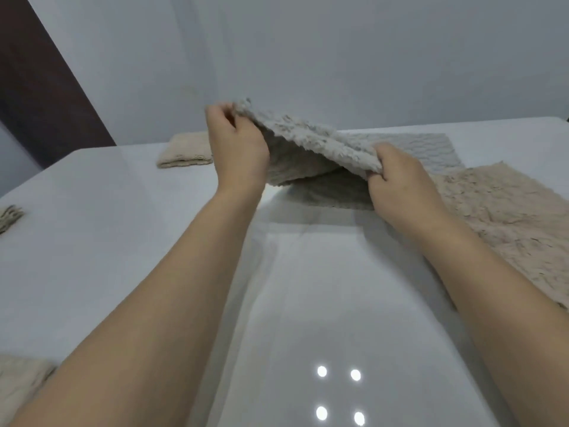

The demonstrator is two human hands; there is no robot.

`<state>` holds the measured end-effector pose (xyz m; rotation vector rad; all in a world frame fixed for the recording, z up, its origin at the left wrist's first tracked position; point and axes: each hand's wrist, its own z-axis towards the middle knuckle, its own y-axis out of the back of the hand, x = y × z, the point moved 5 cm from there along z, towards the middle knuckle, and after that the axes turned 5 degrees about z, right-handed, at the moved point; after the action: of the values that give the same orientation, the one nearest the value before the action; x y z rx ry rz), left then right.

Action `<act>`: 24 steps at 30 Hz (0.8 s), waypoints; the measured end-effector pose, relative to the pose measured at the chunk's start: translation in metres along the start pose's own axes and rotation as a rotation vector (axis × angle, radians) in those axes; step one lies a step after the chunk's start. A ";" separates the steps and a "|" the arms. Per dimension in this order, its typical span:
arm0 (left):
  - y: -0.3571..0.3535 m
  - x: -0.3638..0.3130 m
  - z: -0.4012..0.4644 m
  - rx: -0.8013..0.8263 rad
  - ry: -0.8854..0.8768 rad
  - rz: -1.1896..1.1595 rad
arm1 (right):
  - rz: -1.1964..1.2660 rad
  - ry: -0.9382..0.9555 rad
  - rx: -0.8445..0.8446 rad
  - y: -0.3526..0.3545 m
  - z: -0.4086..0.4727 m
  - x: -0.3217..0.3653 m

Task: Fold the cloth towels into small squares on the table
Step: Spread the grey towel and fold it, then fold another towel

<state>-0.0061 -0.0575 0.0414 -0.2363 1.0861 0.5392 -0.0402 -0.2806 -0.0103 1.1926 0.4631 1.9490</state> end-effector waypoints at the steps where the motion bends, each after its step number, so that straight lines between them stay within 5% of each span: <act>1: 0.006 -0.012 0.006 -0.034 -0.054 -0.023 | 0.081 0.006 -0.020 0.005 0.002 0.011; 6: 0.037 -0.054 0.017 0.058 -0.144 0.193 | 0.738 -0.062 -0.165 0.042 0.016 0.065; 8: 0.049 -0.054 0.017 0.206 0.096 0.184 | 0.993 -0.213 0.022 0.045 0.018 0.076; 11: 0.061 -0.060 -0.005 0.666 0.500 -0.196 | 1.360 -0.431 0.495 0.040 -0.002 0.090; 14: 0.086 -0.071 -0.018 0.881 0.563 -0.485 | 1.423 -0.498 0.724 0.041 -0.025 0.095; 16: 0.096 -0.070 -0.026 0.926 0.585 -0.487 | 1.383 -0.554 0.730 0.039 -0.032 0.092; 18: 0.104 -0.052 -0.031 0.870 0.661 -0.288 | 1.266 -0.627 0.617 0.033 -0.033 0.081; 21: 0.113 -0.021 -0.021 0.624 0.513 0.215 | 0.922 -0.632 0.380 0.024 -0.027 0.063; 24: 0.125 -0.019 -0.007 0.327 0.321 0.200 | 0.639 -0.376 0.132 0.031 -0.011 0.072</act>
<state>-0.0835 0.0398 0.0645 0.0769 1.5019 0.5019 -0.0811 -0.2435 0.0461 1.9188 0.0010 2.1485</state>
